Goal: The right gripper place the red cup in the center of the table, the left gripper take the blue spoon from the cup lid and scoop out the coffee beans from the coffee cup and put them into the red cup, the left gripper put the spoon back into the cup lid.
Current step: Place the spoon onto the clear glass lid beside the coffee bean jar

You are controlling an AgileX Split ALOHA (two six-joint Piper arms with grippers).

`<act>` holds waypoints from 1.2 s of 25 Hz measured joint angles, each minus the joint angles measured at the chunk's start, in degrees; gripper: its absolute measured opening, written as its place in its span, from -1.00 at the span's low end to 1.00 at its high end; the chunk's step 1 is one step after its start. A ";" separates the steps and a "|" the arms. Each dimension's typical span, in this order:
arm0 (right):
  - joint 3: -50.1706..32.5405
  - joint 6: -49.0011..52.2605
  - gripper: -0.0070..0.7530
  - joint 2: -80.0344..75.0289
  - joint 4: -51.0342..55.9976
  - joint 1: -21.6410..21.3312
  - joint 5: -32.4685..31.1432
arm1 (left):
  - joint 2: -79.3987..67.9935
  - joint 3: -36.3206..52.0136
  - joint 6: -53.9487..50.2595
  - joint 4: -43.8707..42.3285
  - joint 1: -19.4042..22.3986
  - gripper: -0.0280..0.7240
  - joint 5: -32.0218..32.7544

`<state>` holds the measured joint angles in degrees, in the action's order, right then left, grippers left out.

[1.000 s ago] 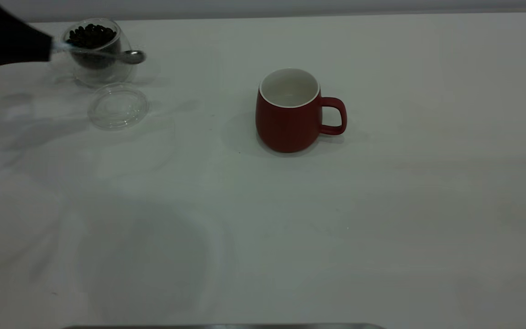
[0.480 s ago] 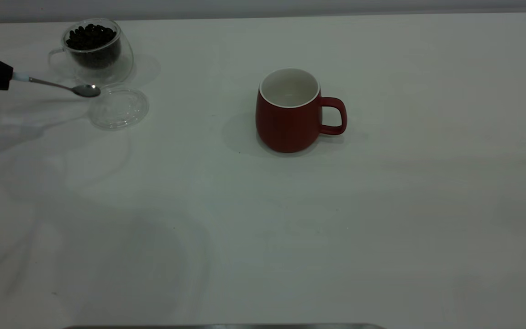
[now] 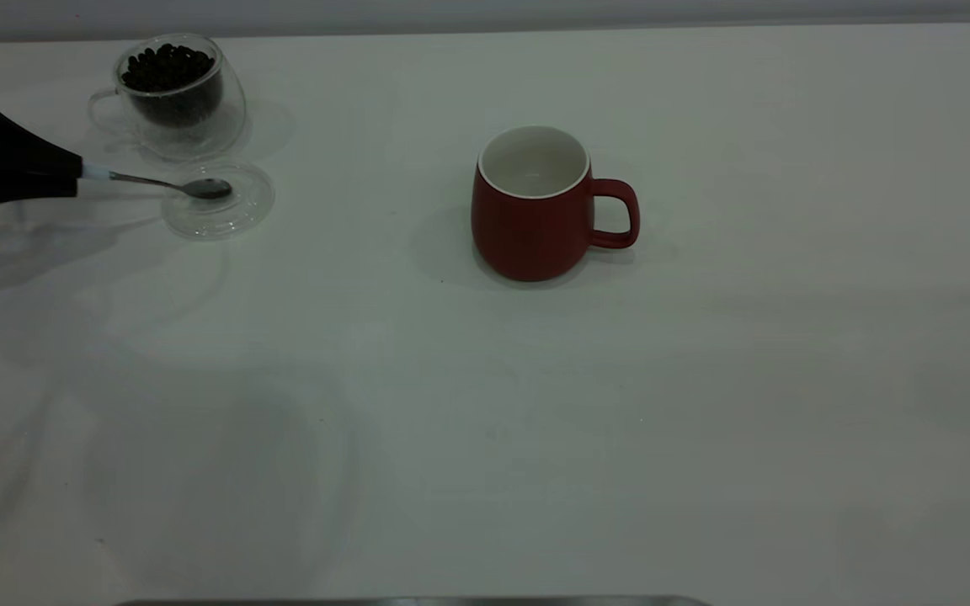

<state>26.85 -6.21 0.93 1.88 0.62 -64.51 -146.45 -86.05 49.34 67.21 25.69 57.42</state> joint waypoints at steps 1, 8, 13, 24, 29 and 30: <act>0.00 0.00 0.57 0.00 0.00 0.00 0.00 | -0.34 0.00 0.08 0.26 -0.11 -0.61 -0.07; 0.00 0.00 0.57 0.00 0.00 0.00 0.00 | -1.90 -0.07 1.48 2.11 -1.97 -0.61 -0.47; 0.00 0.00 0.57 0.00 0.00 0.00 0.00 | -1.97 -0.07 1.88 3.03 -3.20 -0.61 -1.10; 0.00 0.00 0.57 0.00 0.00 0.00 0.00 | -1.97 -0.07 1.94 3.41 -3.42 -0.46 -2.74; 0.00 0.00 0.57 0.00 0.00 0.00 0.00 | -2.01 -0.07 1.94 3.12 -3.42 -0.06 -3.08; 0.00 0.00 0.57 0.00 0.00 0.00 0.00 | -2.01 -0.07 1.94 2.98 -3.42 0.02 -3.08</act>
<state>26.85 -6.21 0.93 1.88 0.62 -64.51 -148.46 -86.12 51.28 70.19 22.28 54.34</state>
